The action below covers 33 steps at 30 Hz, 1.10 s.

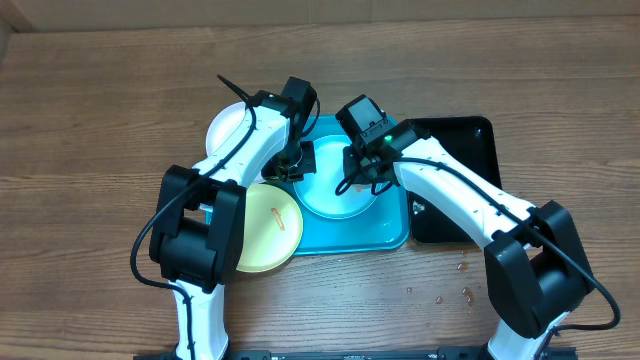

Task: Clean dirty plates on tray and stack at the side
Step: 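Scrub the pale blue plate with the sponge in the right gripper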

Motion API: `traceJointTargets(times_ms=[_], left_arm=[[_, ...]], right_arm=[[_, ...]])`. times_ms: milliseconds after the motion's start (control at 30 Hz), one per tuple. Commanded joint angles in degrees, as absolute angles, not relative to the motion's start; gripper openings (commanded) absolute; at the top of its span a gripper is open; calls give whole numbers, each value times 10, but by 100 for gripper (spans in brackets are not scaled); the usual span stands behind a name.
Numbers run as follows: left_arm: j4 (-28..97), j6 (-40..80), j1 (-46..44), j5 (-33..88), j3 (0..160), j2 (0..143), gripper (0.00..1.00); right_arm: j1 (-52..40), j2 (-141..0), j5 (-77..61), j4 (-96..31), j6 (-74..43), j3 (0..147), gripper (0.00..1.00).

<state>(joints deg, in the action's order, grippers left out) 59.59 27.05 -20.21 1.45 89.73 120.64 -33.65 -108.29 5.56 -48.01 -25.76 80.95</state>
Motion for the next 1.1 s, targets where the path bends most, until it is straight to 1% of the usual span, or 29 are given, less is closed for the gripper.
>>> traceJointTargets(times_ms=[0, 400, 1067], left_arm=[[598, 272, -199, 16, 900, 1197, 4], [600, 272, -199, 15, 900, 1197, 4], [600, 272, -199, 15, 900, 1197, 4]], right_arm=[[-331, -1091, 71, -476, -271, 810, 4], [-320, -1148, 70, -464, -288, 810, 4], [-317, -1172, 48, -451, -303, 806, 4]])
